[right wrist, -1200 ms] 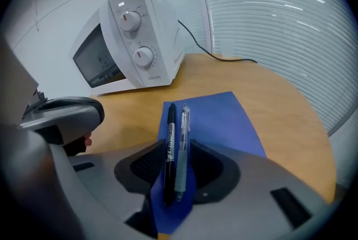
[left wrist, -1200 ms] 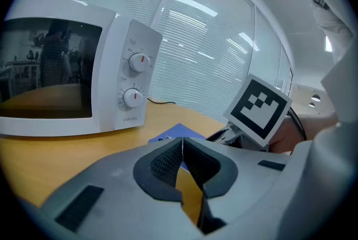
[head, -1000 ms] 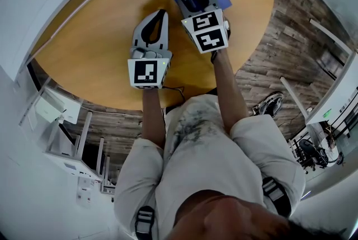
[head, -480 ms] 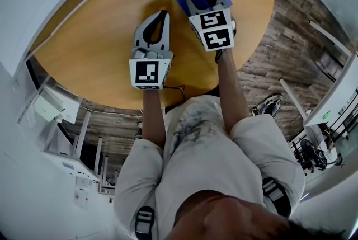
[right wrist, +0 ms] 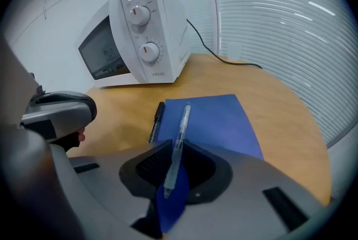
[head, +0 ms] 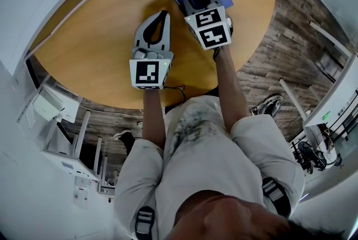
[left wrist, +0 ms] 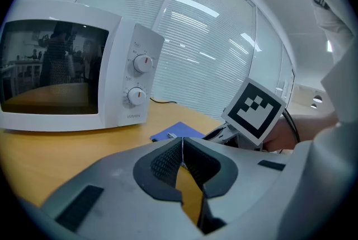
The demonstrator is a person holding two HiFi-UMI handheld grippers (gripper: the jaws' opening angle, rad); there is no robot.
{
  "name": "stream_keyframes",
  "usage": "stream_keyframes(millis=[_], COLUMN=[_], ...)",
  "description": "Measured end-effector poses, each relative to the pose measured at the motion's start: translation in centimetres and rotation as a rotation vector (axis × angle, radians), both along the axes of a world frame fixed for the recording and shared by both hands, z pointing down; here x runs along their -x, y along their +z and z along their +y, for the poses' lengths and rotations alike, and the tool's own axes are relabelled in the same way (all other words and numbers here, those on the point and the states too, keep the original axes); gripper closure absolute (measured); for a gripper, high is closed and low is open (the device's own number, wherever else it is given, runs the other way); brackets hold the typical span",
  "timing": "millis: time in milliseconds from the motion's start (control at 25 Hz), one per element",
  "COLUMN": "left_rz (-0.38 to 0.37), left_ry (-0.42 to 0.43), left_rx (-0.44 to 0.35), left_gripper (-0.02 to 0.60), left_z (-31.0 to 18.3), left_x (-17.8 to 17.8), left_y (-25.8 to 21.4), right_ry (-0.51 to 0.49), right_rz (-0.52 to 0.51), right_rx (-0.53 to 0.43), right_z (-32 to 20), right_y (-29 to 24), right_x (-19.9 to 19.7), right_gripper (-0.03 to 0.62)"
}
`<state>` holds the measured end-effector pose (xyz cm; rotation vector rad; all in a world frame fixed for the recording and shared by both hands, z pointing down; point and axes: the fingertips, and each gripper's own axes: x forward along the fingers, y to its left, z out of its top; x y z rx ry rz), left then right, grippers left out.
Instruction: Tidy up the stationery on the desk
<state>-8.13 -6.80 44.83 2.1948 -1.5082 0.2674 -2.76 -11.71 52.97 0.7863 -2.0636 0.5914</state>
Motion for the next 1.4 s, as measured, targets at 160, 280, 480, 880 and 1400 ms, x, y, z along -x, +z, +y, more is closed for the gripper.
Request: stream_keyframes(millis=[160,280,480,880,1400], left_rz=[-0.005,-0.009,-0.014,-0.014,-0.017], left_ry=[-0.009,-0.013,-0.028,-0.062,-0.117], left_rx=[0.007,0.001,-0.005,-0.015,-0.007], left_gripper=[0.568,0.568,0.568,0.568,0.568], left_z=[0.3,0.7,1.6,4.9,11.4], left_x=[0.4,0.7,1.0,1.3,0.6], left_y=[0.1,0.0,-0.3,-1.2,-0.9], right_ry=[0.008,0.020,0.036,0.021,-0.037], right_rz=[0.009,0.015,-0.002,-0.021,-0.029], right_rx=[-0.009,-0.017,-0.024,-0.016,0.014], right_z=[0.1,0.3,1.0,5.9,13.5], right_y=[0.0,-0.2,-1.1,-2.3,-1.6], right_x=[0.1,-0.1,-0.3,0.0,0.2], right_gripper=[0.492,0.494,0.494,0.494,0.494])
